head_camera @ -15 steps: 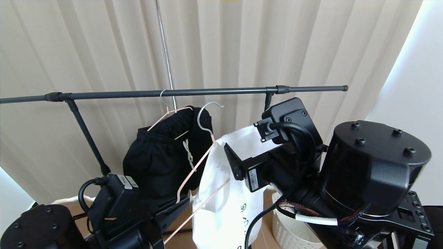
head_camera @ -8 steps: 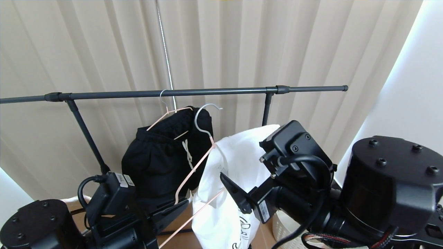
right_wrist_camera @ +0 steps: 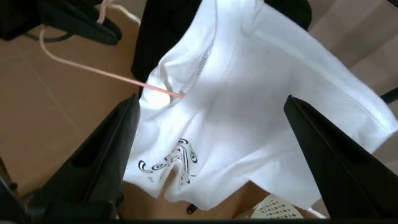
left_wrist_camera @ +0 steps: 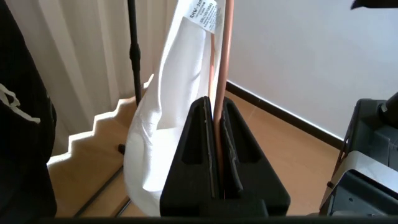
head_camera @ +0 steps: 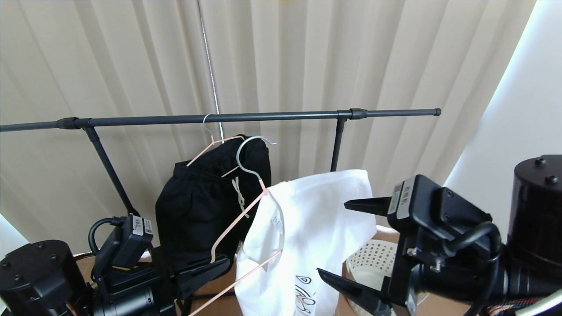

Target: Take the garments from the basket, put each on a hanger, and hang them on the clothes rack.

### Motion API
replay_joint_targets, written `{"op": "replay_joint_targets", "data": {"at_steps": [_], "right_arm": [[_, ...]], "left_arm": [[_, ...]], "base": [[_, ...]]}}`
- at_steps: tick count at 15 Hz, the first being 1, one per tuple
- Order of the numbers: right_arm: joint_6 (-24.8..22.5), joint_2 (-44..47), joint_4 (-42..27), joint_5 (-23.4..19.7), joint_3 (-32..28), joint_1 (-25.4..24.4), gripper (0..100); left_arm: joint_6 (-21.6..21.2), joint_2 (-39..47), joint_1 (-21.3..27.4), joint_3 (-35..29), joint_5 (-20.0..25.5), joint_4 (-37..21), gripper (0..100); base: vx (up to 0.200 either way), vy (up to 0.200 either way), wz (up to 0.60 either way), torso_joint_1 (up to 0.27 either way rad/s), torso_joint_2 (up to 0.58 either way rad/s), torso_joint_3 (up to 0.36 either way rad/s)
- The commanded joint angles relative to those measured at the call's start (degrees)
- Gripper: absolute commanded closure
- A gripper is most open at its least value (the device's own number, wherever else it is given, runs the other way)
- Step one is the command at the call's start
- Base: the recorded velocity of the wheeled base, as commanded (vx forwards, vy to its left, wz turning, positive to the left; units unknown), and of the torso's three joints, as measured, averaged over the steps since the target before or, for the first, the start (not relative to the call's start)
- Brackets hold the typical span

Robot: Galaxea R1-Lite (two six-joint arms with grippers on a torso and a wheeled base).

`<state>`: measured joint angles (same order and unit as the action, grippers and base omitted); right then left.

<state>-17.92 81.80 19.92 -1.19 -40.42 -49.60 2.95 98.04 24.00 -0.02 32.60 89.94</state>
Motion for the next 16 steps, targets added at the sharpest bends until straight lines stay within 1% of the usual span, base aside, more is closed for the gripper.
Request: {"op": "replay_joint_targets", "data": {"at_steps": [1, 3, 4, 5, 6, 7, 9, 10, 11, 12, 13, 14, 15, 16], "right_arm": [[-2.82, -2.87, -6.38, -7.86, -3.87, 7.24, 0], [-4.67, -2.79, -14.21, -15.77, -8.18, 11.02, 0], [-7.30, -2.87, -16.40, -19.72, -9.32, 13.48, 0], [-10.03, -2.79, -18.43, -22.71, -10.46, 15.59, 0], [-11.79, -2.43, -20.71, -24.56, -11.96, 17.00, 0], [-12.31, -1.12, -23.96, -26.14, -14.42, 18.23, 0], [-12.40, 1.43, -27.83, -27.55, -19.69, 20.07, 0], [-12.93, 3.28, -30.29, -28.16, -23.56, 21.13, 0], [-14.51, 5.04, -33.63, -28.60, -27.16, 21.74, 0], [-16.71, 6.27, -36.71, -28.51, -29.54, 22.18, 0], [-20.84, 8.55, -42.07, -28.60, -33.14, 23.15, 0], [-22.60, 9.52, -44.35, -28.60, -34.63, 23.68, 0], [-28.75, 13.39, -52.53, -28.69, -40.26, 24.91, 0], [-30.42, 14.44, -54.90, -28.69, -41.67, 25.08, 0]], "left_arm": [[-0.14, 0.14, -1.77, 0.02, 0.98, 0.06, 100], [-0.31, 0.58, -3.00, 0.02, 2.91, 0.06, 100], [-0.40, 0.93, -3.61, 0.02, 4.49, 0.06, 100], [-0.49, 1.10, -4.23, 0.02, 6.51, 0.06, 100], [-1.37, 1.81, -4.67, 0.02, 7.83, 0.06, 100], [-2.95, 2.51, -5.11, 0.02, 8.97, 0.06, 100], [-4.09, 4.36, -5.19, 0.02, 11.08, 0.06, 100], [-4.53, 4.62, -5.19, 0.02, 12.40, 0.06, 100], [-5.15, 4.88, -5.19, -0.24, 13.28, 0.06, 100], [-6.11, 5.41, -5.19, -0.85, 13.37, 0.06, 100], [-7.70, 6.55, -5.19, -1.65, 13.46, 0.06, 100], [-8.31, 6.90, -5.19, -1.82, 13.46, 0.06, 100], [-9.98, 8.14, -5.11, -2.17, 13.63, 0.06, 100], [-10.51, 8.31, -5.02, -2.08, 13.90, 0.06, 100]], "base": [[0.000, 0.000, 0.00, 0.000, 0.00, 0.000], [0.000, 0.000, 0.00, 0.000, 0.00, 0.000], [0.000, 0.000, 0.00, 0.000, 0.00, 0.000], [0.000, 0.000, 0.00, 0.000, 0.00, 0.000], [0.000, 0.000, 0.00, 0.000, 0.00, 0.000], [0.000, 0.000, 0.00, 0.000, 0.00, 0.000], [0.000, 0.000, 0.00, 0.000, 0.00, 0.000], [0.000, 0.000, 0.00, 0.000, 0.00, 0.000], [0.000, 0.000, 0.00, 0.000, 0.00, 0.000], [0.000, 0.000, 0.00, 0.000, 0.00, 0.000], [0.000, 0.000, 0.00, 0.000, 0.00, 0.000], [0.000, 0.000, 0.00, 0.000, 0.00, 0.000], [0.000, 0.000, 0.00, 0.000, 0.00, 0.000], [0.000, 0.000, 0.00, 0.000, 0.00, 0.000]]}}
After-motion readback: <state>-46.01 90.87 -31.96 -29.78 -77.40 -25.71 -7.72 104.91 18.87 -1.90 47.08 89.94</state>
